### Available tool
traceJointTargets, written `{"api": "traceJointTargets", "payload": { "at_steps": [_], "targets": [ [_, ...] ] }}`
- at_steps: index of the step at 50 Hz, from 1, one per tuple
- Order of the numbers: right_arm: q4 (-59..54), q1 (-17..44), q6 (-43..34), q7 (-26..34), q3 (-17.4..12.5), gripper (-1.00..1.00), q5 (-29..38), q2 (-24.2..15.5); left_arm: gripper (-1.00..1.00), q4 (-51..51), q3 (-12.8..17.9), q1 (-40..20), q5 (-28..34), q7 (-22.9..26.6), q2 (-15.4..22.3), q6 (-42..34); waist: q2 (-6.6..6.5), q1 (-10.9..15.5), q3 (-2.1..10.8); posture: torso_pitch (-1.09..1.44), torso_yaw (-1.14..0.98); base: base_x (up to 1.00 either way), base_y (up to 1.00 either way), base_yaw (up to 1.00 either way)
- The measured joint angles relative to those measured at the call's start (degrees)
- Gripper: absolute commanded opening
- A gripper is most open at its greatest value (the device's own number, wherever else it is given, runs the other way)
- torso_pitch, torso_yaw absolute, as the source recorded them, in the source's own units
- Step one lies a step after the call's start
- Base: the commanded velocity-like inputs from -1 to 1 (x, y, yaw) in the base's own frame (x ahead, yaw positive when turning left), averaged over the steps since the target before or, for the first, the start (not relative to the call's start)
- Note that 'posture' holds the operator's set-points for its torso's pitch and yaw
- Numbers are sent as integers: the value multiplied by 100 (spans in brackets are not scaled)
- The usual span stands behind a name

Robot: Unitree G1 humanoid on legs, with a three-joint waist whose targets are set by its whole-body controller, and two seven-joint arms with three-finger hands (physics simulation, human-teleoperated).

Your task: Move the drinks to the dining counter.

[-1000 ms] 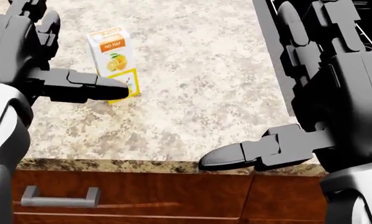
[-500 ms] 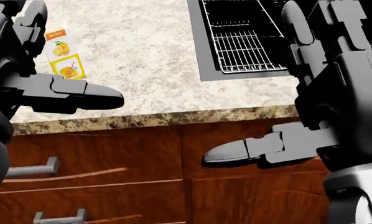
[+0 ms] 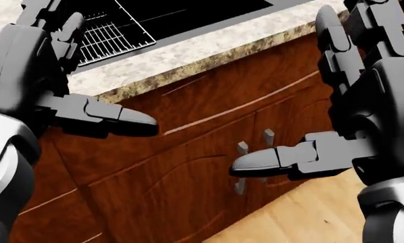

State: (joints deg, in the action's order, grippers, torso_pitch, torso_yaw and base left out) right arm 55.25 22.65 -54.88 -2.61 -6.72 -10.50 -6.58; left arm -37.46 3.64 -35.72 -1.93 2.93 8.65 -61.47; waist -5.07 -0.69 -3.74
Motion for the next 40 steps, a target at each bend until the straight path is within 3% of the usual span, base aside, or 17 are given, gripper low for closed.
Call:
{"api": "traceJointTargets", "payload": {
  "at_steps": [1, 3, 5, 14, 18, 24, 26, 28, 32, 40],
  "targets": [
    [6, 8, 10, -5, 13, 100, -14, 19, 100, -9, 25, 0, 17, 9, 10, -4, -63, 62, 36, 0, 0, 0, 0, -100],
    [8, -56, -23, -4, 93, 100, -67, 40, 100, -27, 105, 67, 49, 8, -12, -52, -11, 85, 24, 0, 0, 0, 0, -100],
    [-4, -45, -84, -4, 119, 100, -110, 32, 100, 9, 138, 68, 73, 0, -10, -94, 55, 41, 93, 0, 0, 0, 0, -100],
    [114, 19, 63, -13, 49, 100, -77, -95, 100, -87, 71, -6, 121, 11, -19, -80, 835, 53, 207, 0, 0, 0, 0, -100],
    [26, -51, -3, -53, -122, 100, 31, -137, 100, -9, -108, 72, 57, 96, -103, -98, 729, -152, 174, 0, 0, 0, 0, -100],
    [44, 23, 52, -61, -106, 100, 88, -135, 100, -107, -5, -15, 102, 93, -77, -95, 313, -53, 16, 0, 0, 0, 0, -100],
    [39, 42, 50, -79, -128, 100, 91, -139, 100, -117, -8, -44, 114, 88, -78, -84, 187, -20, 11, 0, 0, 0, 0, -100],
    [10, 96, 60, -101, -123, 100, 94, -146, 100, -104, 5, -68, 122, 90, -62, -78, -51, 45, 82, 0, 0, 0, 0, -100],
    [25, 46, -58, -102, -69, 100, 29, -115, 100, -66, 90, 0, 162, 66, -46, -187, -6, 81, 97, 0, 0, 0, 0, -100],
    [121, 142, -19, -160, -116, 100, -28, -143, 100, -47, 78, -96, 165, 58, -36, -124, 664, 116, 153, 0, 0, 0, 0, -100]
  ]
}}
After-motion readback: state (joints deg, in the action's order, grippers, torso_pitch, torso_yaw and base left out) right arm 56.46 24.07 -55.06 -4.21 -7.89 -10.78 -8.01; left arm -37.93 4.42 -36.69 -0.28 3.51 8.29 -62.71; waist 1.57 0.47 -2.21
